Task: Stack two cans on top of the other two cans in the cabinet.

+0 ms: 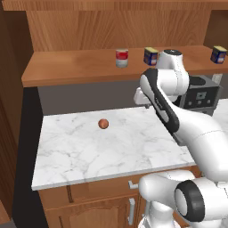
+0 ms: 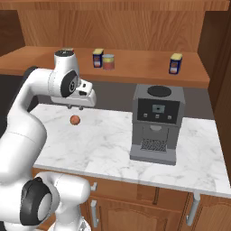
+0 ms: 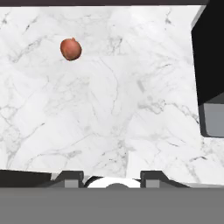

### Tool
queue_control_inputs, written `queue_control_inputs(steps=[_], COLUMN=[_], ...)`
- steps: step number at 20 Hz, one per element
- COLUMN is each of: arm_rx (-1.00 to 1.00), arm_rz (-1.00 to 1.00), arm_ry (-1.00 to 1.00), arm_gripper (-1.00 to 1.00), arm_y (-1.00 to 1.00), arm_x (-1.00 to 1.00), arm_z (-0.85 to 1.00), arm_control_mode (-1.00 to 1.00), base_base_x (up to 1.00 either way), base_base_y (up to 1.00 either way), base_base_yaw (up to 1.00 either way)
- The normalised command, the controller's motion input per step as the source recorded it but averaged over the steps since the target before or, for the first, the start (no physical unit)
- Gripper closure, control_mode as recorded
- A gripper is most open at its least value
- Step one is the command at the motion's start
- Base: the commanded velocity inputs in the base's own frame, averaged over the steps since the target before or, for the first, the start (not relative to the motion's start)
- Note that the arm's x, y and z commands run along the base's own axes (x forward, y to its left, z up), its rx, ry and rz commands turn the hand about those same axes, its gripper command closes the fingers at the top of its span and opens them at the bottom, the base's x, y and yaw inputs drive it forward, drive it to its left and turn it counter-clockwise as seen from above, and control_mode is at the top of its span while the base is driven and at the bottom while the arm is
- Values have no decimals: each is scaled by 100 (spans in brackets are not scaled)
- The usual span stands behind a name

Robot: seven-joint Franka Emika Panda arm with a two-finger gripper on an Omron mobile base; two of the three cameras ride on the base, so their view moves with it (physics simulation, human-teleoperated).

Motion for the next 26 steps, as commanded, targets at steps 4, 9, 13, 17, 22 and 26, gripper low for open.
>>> queue_control_inputs(steps=[4, 9, 13, 17, 22, 26], arm_rx=[0, 0, 0, 0, 0, -4], arm_rz=[0, 0, 0, 0, -2, -12], arm_ry=[-2, -30, -30, -28, -14, 0], arm_gripper=[-100, -100, -100, -100, -100, -100], arm_y=[0, 0, 0, 0, -6, -7], arm_x=[-10, -30, -28, -12, 0, 1], arm_z=[0, 2, 24, 42, 64, 67], arm_control_mode=[-100, -100, -100, -100, -100, -100], base_base_x=[0, 0, 0, 0, 0, 0], base_base_y=[0, 0, 0, 0, 0, 0], base_base_yaw=[0, 0, 0, 0, 0, 0])
